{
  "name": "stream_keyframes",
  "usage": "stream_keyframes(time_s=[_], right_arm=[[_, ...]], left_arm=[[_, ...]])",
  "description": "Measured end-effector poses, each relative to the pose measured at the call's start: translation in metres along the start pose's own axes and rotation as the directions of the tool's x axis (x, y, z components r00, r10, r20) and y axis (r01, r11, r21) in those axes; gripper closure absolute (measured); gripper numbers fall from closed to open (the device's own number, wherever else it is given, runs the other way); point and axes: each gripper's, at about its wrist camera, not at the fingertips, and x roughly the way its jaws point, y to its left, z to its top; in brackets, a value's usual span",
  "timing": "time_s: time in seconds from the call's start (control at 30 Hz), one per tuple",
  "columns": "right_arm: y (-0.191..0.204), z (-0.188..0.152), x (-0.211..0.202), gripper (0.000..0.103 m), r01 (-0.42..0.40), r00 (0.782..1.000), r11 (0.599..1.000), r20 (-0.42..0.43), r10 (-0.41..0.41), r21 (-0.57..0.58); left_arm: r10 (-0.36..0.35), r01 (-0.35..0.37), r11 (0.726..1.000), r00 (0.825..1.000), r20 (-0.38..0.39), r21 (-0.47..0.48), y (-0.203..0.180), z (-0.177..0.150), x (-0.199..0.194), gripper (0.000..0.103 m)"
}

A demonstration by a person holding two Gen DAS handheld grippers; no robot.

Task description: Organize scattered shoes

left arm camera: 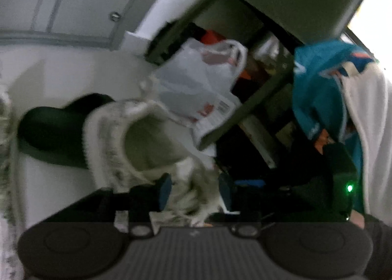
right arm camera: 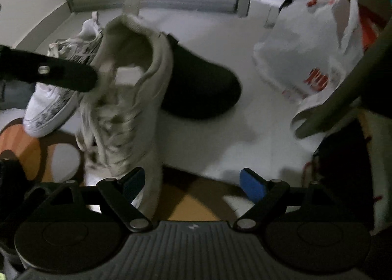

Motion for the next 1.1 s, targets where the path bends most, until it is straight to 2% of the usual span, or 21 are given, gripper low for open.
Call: stream_keyframes(time_s=[0.1, 0.17, 0.2, 0.27, 0.33, 0.43, 0.53, 0.63, 0.7, 0.73, 0.77, 0.8, 0.83, 1.0, 1.1], right_arm=[[-0.003, 0.004, 0.006, 0.014, 0.019, 1.0, 1.0, 0.013, -0.019, -0.016], [-0.008, 0.008, 0.013, 0.014, 0.018, 1.0, 1.0, 0.015, -0.018, 0.018], [-0.011, 0.009, 0.015, 0.014, 0.012, 1.0, 0.999, 0.009, -0.012, 0.039], [-0.014, 0.01, 0.017, 0.014, 0.008, 1.0, 0.998, 0.015, -0.009, 0.056], [-0.016, 0.012, 0.02, 0.014, 0.017, 0.999, 0.999, 0.031, -0.019, 0.05], [-0.017, 0.016, 0.027, 0.015, 0.031, 0.999, 0.999, 0.015, -0.032, 0.042], [-0.024, 0.023, 0.042, 0.04, 0.017, 1.0, 0.998, -0.027, -0.016, 0.059], [-0.028, 0.028, 0.06, 0.042, 0.014, 0.999, 0.998, -0.054, -0.01, 0.069], [-0.027, 0.03, 0.069, 0.042, 0.012, 0.998, 0.998, -0.059, -0.009, 0.061], [-0.027, 0.031, 0.074, 0.042, 0.01, 0.998, 0.998, -0.062, -0.007, 0.058], [-0.027, 0.033, 0.08, 0.042, 0.002, 0.998, 0.998, -0.069, 0.002, 0.059], [-0.027, 0.035, 0.086, 0.042, -0.006, 0.997, 0.998, -0.076, 0.011, 0.061], [-0.027, 0.037, 0.092, 0.042, -0.014, 0.996, 0.998, -0.084, 0.019, 0.062], [-0.025, 0.051, 0.125, 0.042, -0.031, 0.992, 0.999, -0.122, 0.031, 0.008], [-0.02, 0.059, 0.136, 0.043, -0.063, 0.993, 0.997, -0.106, 0.059, -0.033]], left_arm=[[0.082, -0.079, 0.995, 0.995, 0.064, -0.056, 0.013, 0.006, -0.007, 0.049], [0.105, -0.098, 0.991, 0.991, 0.082, -0.093, 0.019, 0.009, -0.008, 0.046], [0.118, -0.11, 0.989, 0.99, 0.08, -0.1, 0.02, 0.011, -0.006, 0.042], [0.143, -0.135, 0.985, 0.987, 0.076, -0.105, 0.021, 0.014, -0.002, 0.04], [0.201, -0.194, 0.976, 0.978, 0.061, -0.101, 0.02, 0.019, 0.008, 0.04], [0.234, -0.228, 0.967, 0.971, 0.039, -0.116, 0.023, 0.019, 0.014, 0.041], [0.236, -0.234, 0.963, 0.972, -0.006, -0.134, 0.026, 0.011, 0.017, 0.041], [0.223, -0.227, 0.964, 0.974, -0.037, -0.143, 0.026, 0.003, 0.025, 0.038], [0.245, -0.247, 0.962, 0.969, -0.035, -0.118, 0.024, 0.003, 0.03, 0.029], [0.245, -0.249, 0.961, 0.969, -0.041, -0.119, 0.025, 0.003, 0.034, 0.03], [0.24, -0.244, 0.961, 0.97, -0.046, -0.129, 0.026, 0.003, 0.036, 0.035], [0.22, -0.225, 0.964, 0.974, -0.048, -0.142, 0.027, 0.003, 0.036, 0.05], [0.197, -0.202, 0.967, 0.979, -0.051, -0.155, 0.029, 0.004, 0.036, 0.05], [0.196, -0.202, 0.965, 0.979, -0.053, -0.167, 0.028, 0.002, 0.028, 0.061], [0.183, -0.189, 0.97, 0.982, -0.052, -0.155, 0.028, 0.001, 0.024, 0.062]])
